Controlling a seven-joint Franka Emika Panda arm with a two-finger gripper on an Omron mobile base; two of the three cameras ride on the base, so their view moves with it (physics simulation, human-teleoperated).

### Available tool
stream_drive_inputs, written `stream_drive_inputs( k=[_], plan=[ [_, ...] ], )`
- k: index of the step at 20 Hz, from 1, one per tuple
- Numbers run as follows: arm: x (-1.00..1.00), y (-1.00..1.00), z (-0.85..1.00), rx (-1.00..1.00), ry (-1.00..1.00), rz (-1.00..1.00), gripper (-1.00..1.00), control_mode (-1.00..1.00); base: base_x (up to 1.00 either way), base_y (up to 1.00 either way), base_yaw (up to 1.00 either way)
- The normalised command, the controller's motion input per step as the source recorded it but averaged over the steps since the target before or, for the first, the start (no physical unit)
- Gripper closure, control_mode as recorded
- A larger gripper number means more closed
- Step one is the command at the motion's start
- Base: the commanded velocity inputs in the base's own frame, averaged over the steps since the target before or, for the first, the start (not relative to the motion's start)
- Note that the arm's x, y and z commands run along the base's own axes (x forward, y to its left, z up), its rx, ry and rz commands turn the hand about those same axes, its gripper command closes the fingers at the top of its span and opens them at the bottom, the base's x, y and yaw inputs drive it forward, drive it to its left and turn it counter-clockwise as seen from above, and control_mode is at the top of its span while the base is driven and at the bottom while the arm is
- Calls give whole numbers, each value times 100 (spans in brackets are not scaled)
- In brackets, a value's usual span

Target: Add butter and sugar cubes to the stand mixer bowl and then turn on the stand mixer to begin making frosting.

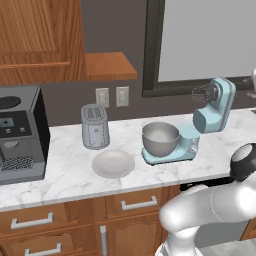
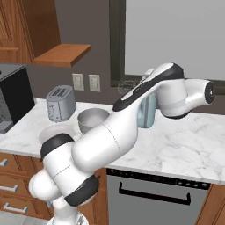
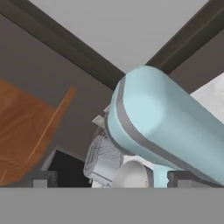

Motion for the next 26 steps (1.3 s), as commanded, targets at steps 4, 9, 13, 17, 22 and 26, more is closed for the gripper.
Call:
stream_drive_inputs(
  k=[4, 9, 13, 17, 22, 26],
  plan=[
    [31, -14, 7, 10, -3, 0, -100, -100, 0, 0, 0],
    [25, -1, 0, 8, 0, 0, -100, -100, 0, 0, 0],
    [23, 0, 0, 3, 0, -1, -100, -100, 0, 0, 0],
    [6, 0, -6, 0, 0, -2, -100, -100, 0, 0, 0],
    [6, 5, -26, 0, 0, -3, -100, -100, 0, 0, 0],
    [12, 14, -24, 0, 0, -2, -100, -100, 0, 0, 0]
  ],
)
